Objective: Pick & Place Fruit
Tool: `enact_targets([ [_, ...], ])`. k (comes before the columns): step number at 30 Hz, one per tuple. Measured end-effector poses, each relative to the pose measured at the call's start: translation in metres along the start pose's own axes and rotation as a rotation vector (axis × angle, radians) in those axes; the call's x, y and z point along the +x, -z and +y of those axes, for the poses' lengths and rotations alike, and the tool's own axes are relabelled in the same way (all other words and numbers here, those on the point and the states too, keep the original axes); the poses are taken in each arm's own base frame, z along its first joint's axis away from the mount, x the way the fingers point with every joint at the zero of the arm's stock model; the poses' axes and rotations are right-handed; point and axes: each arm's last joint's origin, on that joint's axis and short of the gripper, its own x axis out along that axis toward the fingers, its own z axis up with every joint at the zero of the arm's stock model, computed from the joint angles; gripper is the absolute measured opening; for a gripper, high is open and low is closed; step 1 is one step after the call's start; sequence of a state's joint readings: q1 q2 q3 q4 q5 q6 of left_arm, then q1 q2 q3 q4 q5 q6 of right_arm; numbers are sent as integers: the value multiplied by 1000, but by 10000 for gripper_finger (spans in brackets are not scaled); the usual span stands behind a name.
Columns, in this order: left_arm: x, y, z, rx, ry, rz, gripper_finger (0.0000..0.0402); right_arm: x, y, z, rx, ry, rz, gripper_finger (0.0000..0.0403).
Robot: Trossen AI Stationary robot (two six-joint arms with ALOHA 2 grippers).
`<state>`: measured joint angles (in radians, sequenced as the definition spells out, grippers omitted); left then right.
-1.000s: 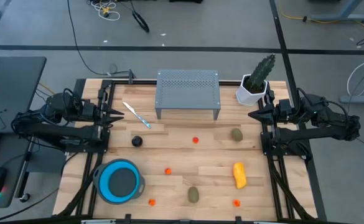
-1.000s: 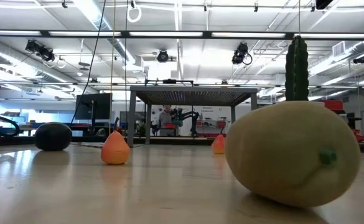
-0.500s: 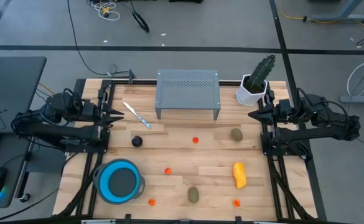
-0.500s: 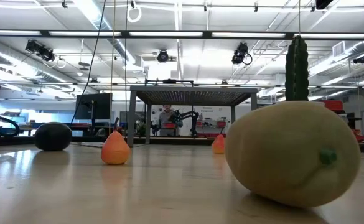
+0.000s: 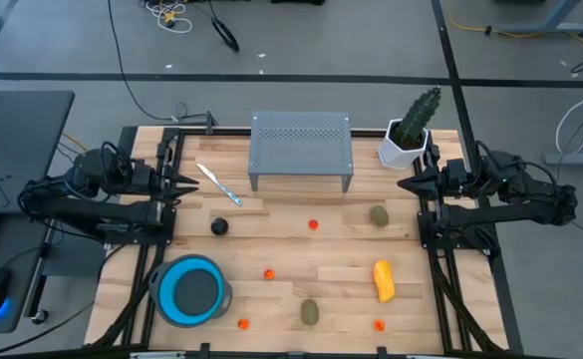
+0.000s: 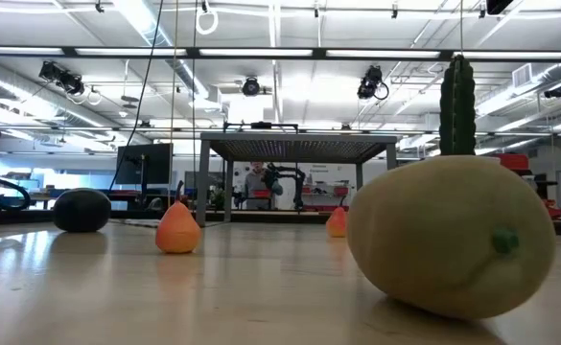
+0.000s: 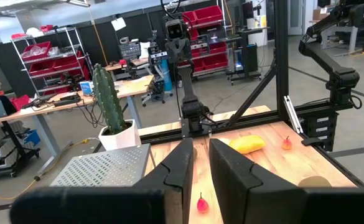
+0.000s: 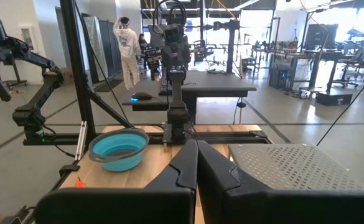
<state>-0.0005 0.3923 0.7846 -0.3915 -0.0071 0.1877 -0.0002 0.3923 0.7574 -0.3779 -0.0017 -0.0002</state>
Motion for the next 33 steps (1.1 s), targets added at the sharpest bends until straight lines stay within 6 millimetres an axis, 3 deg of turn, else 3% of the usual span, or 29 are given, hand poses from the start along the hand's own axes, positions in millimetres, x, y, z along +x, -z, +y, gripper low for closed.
enact_targets([
  [24,0,-9,2,2,-17,-89,62,0,-1,0,1,0,-10,7],
  [33,2,-15,3,-181,-14,-155,62,1,-8,0,18,-1,-81,7],
])
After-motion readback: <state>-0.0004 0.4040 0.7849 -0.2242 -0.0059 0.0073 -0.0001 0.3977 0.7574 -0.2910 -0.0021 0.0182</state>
